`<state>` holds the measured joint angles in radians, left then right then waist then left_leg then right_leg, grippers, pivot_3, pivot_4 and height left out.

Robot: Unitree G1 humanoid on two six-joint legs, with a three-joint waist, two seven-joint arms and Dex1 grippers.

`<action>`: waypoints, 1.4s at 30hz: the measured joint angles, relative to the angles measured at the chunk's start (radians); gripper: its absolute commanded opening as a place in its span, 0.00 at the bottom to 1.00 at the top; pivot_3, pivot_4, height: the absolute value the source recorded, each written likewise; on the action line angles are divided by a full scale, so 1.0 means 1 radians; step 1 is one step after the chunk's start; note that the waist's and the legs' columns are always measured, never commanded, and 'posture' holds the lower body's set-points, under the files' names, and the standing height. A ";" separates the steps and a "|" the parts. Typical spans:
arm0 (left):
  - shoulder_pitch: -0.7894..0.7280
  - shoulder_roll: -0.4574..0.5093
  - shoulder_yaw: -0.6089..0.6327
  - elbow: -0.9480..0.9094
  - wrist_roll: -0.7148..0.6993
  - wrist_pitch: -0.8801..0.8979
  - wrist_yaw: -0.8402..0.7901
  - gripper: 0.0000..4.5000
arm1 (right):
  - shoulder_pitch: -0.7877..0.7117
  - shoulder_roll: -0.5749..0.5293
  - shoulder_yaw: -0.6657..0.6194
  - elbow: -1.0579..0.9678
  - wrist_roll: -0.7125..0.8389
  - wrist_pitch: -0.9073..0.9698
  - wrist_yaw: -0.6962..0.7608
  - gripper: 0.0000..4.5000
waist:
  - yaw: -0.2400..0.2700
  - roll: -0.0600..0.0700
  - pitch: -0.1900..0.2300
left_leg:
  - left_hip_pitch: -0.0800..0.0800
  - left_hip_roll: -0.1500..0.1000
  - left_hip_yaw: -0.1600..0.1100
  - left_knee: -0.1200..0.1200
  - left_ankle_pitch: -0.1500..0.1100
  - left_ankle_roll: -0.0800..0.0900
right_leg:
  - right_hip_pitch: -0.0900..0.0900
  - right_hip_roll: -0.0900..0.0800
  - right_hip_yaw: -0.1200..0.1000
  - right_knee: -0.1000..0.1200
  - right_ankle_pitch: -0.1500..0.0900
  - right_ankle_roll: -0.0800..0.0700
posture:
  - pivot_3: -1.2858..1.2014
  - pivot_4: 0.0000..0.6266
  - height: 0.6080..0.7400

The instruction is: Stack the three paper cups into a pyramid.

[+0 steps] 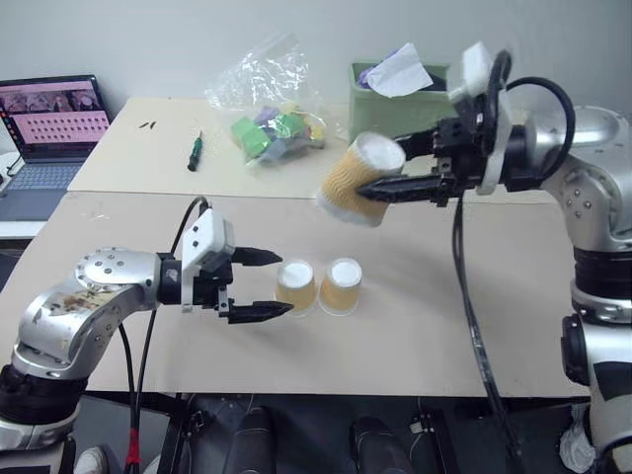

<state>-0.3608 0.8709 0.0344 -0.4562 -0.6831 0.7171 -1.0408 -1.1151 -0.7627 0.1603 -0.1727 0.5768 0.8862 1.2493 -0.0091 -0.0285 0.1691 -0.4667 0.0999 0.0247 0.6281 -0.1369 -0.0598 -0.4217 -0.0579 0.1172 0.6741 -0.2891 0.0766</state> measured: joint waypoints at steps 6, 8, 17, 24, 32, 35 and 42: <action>0.047 0.002 0.010 -0.038 -0.004 0.000 0.010 1.00 | 0.007 0.007 0.075 -0.039 -0.006 -0.016 0.061 0.61 | -0.002 0.000 0.000 | 0.000 0.000 0.000 0.001 0.000 0.000 | -0.001 0.000 0.000 0.002 0.000 0.000 | 0.52 0.24 0.64; 0.062 0.004 0.023 -0.043 -0.006 0.001 0.012 1.00 | 0.008 0.017 0.089 -0.023 -0.021 -0.047 0.066 0.61 | -0.003 0.000 0.000 | 0.000 0.000 0.000 0.001 0.000 0.000 | -0.001 0.000 0.000 0.002 0.000 0.000 | 0.52 0.24 0.64; 0.100 0.027 0.071 -0.086 -0.023 0.004 0.047 1.00 | 0.013 0.137 0.183 0.174 -0.192 -0.232 0.051 0.61 | -0.005 0.000 0.000 | 0.000 0.000 0.000 0.002 0.000 0.000 | -0.002 0.000 0.000 0.005 -0.001 -0.001 | 0.52 0.24 0.64; 0.128 0.040 0.101 -0.106 -0.027 0.006 0.058 1.00 | 0.014 0.167 0.183 0.224 -0.240 -0.274 0.053 0.61 | -0.003 0.000 0.000 | 0.000 0.000 0.000 0.002 0.000 0.000 | -0.002 0.000 0.000 0.005 -0.001 -0.001 | 0.52 0.24 0.64; 0.130 0.040 0.101 -0.114 -0.030 0.008 0.073 1.00 | 0.064 0.179 0.183 0.245 -0.253 -0.271 0.055 0.61 | -0.003 0.000 0.000 | 0.000 0.000 0.000 0.001 0.000 0.000 | -0.002 0.000 0.000 0.006 -0.001 -0.001 | 0.52 0.24 0.64; 0.126 0.040 0.100 -0.113 -0.030 0.008 0.078 1.00 | 0.067 0.181 0.183 0.243 -0.255 -0.271 0.055 0.61 | -0.005 0.000 0.000 | 0.000 0.000 0.000 0.001 0.000 0.000 | -0.002 0.000 0.000 0.006 -0.001 -0.001 | 0.52 0.24 0.64; 0.107 0.036 0.091 -0.096 -0.027 0.008 0.081 1.00 | 0.084 0.181 0.183 0.228 -0.260 -0.266 0.055 0.83 | -0.004 0.000 0.000 | 0.000 0.000 0.000 0.002 0.000 0.000 | -0.002 0.000 0.000 0.006 -0.001 -0.001 | 0.52 0.24 0.64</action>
<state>-0.2536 0.9067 0.1257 -0.5527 -0.7101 0.7246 -0.9595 -1.0315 -0.5817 0.3437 0.0551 0.3172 0.6207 1.3048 -0.0132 -0.0285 0.1691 -0.4669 0.0999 0.0247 0.6296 -0.1367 -0.0601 -0.4238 -0.0577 0.1170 0.6798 -0.2900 0.0755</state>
